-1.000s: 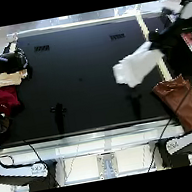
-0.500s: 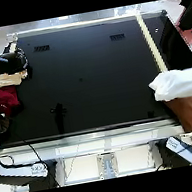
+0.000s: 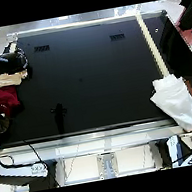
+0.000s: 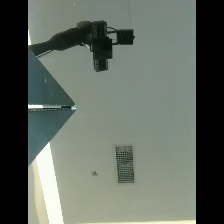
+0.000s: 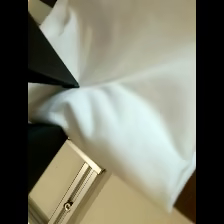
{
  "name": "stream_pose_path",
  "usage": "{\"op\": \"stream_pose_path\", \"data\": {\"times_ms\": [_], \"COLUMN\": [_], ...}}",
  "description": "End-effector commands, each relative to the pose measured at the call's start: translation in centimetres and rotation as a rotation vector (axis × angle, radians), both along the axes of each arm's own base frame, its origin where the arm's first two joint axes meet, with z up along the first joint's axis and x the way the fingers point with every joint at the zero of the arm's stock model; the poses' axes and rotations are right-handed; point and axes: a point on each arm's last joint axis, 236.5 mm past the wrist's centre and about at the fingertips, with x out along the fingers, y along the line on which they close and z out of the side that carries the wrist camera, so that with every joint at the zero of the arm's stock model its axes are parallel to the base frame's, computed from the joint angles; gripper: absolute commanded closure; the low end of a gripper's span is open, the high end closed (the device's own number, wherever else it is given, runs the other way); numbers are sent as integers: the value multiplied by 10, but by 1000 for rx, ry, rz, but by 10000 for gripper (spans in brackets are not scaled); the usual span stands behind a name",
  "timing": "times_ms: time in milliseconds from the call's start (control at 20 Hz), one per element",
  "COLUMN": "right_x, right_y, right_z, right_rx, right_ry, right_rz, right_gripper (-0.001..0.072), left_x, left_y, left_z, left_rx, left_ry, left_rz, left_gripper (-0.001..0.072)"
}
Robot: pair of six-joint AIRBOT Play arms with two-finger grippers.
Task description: Fold the shirts.
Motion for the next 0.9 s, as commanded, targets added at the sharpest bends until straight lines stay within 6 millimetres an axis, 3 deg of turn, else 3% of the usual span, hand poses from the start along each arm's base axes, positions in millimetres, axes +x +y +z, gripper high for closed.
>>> {"op": "stream_pose_path", "data": {"times_ms": [0, 150, 250, 300, 350, 450, 550, 850], "right_x": [-13, 9, 57, 93, 129, 187, 210, 218], "right_y": [-5, -24, -34, -30, -15, 41, 96, 212], "right_z": [2, 64, 130, 168, 204, 262, 279, 259], "right_rx": [-20, -93, -169, -184, -173, -105, -58, 39], "right_ry": [20, -83, -317, -493, -669, -971, -1067, -1017], "right_rz": [-62, -108, -90, -56, 17, 271, 520, 1026], "right_gripper": [421, 421, 422, 422, 422, 423, 423, 423], "left_x": [0, 0, 0, 1, 1, 2, 2, 2], "left_y": [0, 0, -2, -5, -10, -19, -23, -23], "left_z": [0, 0, 0, 2, 4, 8, 10, 10], "left_rx": [1, 0, -6, -26, -49, -92, -110, -109], "left_ry": [-1, 0, -1, -2, -5, -14, -18, -17], "left_rz": [-1, -1, -2, 1, 1, -11, -15, -16], "left_gripper": [691, 691, 691, 691, 691, 691, 691, 690]}}
